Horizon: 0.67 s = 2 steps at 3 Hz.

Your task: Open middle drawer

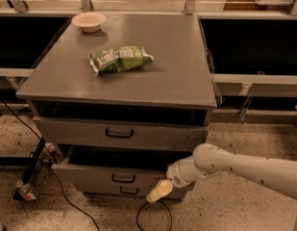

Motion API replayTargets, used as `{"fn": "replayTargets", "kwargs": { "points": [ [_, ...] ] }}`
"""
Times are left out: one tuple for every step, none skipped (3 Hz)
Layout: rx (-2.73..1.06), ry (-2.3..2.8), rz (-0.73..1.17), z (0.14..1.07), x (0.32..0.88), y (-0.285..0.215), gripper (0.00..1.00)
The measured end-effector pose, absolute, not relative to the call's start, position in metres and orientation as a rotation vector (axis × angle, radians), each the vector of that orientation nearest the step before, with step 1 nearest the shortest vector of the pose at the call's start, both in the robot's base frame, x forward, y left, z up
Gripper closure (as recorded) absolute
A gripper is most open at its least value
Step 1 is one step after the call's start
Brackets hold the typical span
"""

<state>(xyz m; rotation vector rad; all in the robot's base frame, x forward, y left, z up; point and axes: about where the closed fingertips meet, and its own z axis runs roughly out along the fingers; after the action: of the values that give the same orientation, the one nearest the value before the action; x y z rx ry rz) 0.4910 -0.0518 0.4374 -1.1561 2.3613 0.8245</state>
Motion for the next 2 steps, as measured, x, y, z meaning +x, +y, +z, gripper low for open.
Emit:
{"fn": "replayTargets", "kwargs": {
  "points": [
    [-1.174,2.368,0.825,0.440,0.475,-0.060,0.00],
    [-1.173,2.369,0.833,0.445,0.449,-0.083,0.00]
  ]
}}
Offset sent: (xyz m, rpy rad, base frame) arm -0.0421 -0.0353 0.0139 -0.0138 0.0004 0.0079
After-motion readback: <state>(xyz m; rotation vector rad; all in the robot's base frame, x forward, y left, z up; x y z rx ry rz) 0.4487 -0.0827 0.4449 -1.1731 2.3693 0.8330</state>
